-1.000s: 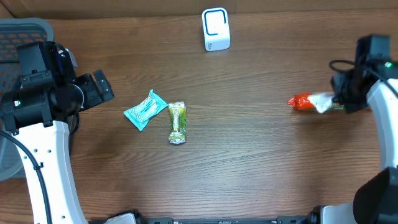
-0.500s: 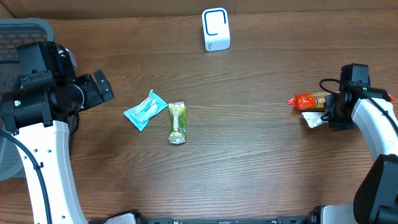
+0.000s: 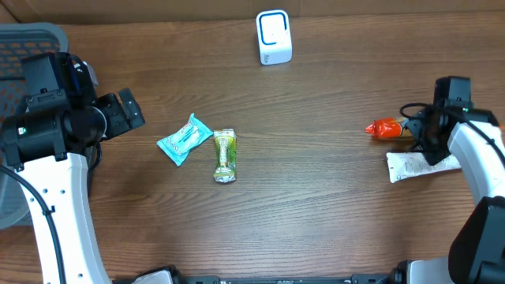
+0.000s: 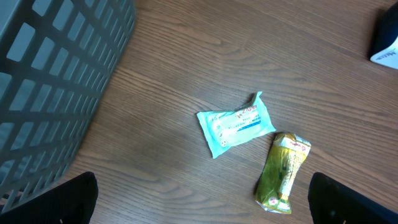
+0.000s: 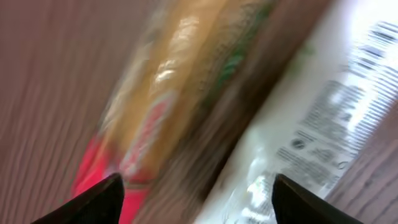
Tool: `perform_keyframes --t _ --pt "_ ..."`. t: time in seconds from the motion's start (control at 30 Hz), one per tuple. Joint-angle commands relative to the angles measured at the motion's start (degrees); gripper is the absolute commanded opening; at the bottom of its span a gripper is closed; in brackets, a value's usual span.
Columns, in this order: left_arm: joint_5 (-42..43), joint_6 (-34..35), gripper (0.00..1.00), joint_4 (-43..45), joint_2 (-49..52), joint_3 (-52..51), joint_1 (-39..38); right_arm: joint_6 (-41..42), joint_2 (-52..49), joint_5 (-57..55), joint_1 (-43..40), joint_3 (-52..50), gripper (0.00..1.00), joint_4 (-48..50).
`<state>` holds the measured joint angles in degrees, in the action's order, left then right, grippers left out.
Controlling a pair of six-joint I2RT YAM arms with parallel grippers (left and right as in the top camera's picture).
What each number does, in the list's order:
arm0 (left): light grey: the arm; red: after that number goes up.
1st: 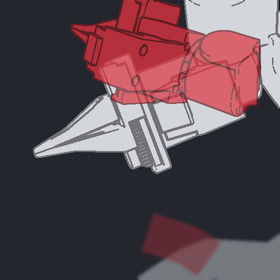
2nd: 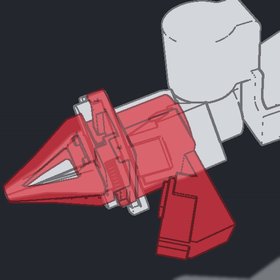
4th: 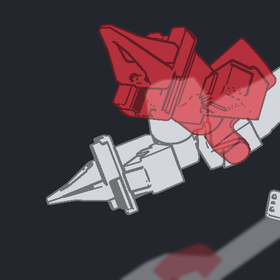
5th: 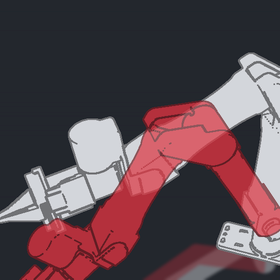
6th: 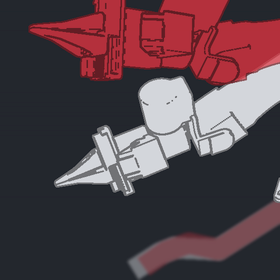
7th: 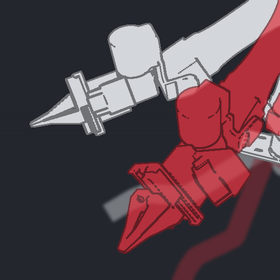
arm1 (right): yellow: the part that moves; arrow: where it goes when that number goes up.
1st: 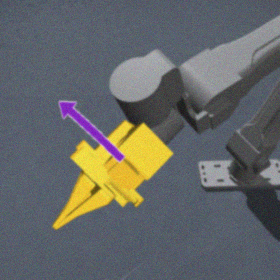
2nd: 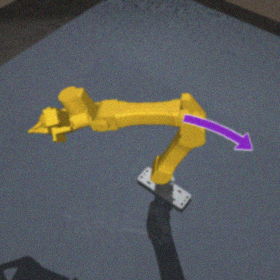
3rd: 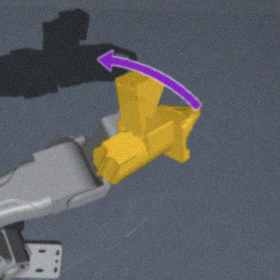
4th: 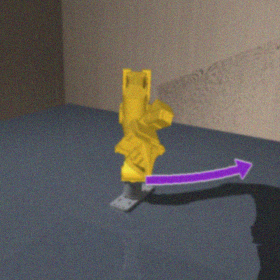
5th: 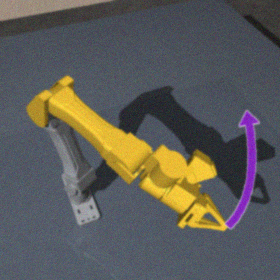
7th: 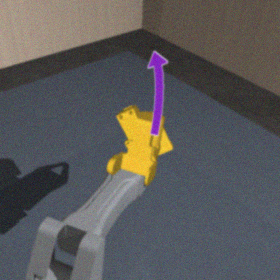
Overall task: Scan the item barcode
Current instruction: 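Carry the white tube right and lay it beside the spaghetti pack, then release the tube and move the right gripper to the green tea pouch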
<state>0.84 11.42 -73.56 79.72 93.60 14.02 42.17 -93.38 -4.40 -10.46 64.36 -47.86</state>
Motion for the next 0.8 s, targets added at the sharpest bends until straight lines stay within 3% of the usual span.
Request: perform_keyframes --t 0.0,0.2,0.33,0.77 --pt "0.2 -1.1 1.0 0.1 0.2 1.0 0.2 -13.2 1.4 9.6 0.1 7.1 0.79 -2.5" --pt "0.2 -1.1 0.99 0.1 0.1 1.0 0.2 -22.2 1.4 15.1 5.3 17.5 0.81 -11.3" --pt "0.2 -1.1 1.0 0.1 0.1 1.0 0.2 -28.7 1.4 20.8 11.6 19.3 0.84 -10.6" --pt "0.2 -1.1 1.0 0.1 0.1 1.0 0.2 -27.5 -4.3 26.0 29.6 19.4 0.84 -3.7"
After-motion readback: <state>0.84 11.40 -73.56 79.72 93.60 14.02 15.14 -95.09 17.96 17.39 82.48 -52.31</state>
